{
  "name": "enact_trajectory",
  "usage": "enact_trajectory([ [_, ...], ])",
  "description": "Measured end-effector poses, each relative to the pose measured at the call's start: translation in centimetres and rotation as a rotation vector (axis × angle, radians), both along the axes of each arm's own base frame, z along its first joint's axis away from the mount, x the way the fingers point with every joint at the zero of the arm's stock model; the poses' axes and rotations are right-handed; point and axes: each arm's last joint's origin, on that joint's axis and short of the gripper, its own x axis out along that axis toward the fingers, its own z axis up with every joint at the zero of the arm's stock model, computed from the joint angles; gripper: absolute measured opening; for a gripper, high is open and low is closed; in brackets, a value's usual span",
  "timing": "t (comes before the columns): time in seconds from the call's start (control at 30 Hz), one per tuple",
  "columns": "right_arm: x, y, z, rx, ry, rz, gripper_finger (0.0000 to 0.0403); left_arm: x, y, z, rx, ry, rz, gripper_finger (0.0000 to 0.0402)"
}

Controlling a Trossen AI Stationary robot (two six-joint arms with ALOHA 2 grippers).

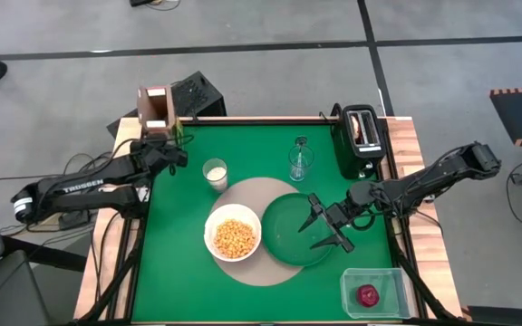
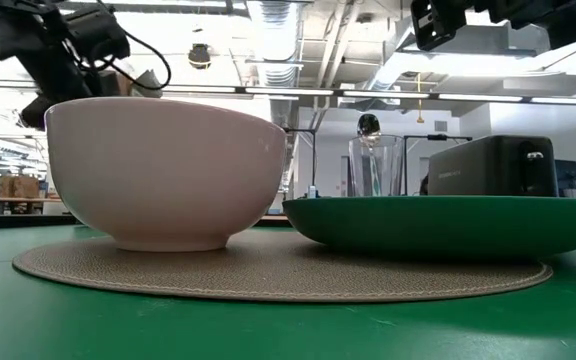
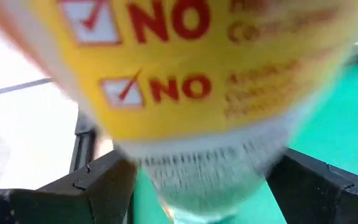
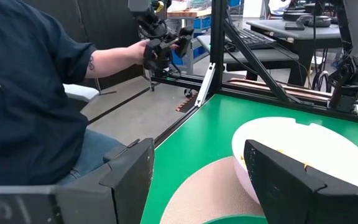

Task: Arrange a breakfast setting
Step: Pour the cereal into the white bowl, then put the bagel on the green plate

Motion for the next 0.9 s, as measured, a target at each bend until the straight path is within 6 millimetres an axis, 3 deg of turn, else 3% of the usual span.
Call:
enact_trajectory([
  [0.47,0.0,-0.1,0.0,0.009,0.006,-0.007,0.0276,-1.5,-2.8,1.4,-0.146,-0.21,-0.318,0.0316],
  [0.73,0.1,-0.4,0.0,0.009,0.007,-0.019,0.0276,-2.6,-3.3,1.7,-0.168,-0.283,-0.315,0.0316],
  [0.9,0.1,-0.4,-0.1,0.01,0.017,-0.02,0.0276,-2.9,-3.8,2.5,-0.25,-0.32,-0.405,0.0316],
])
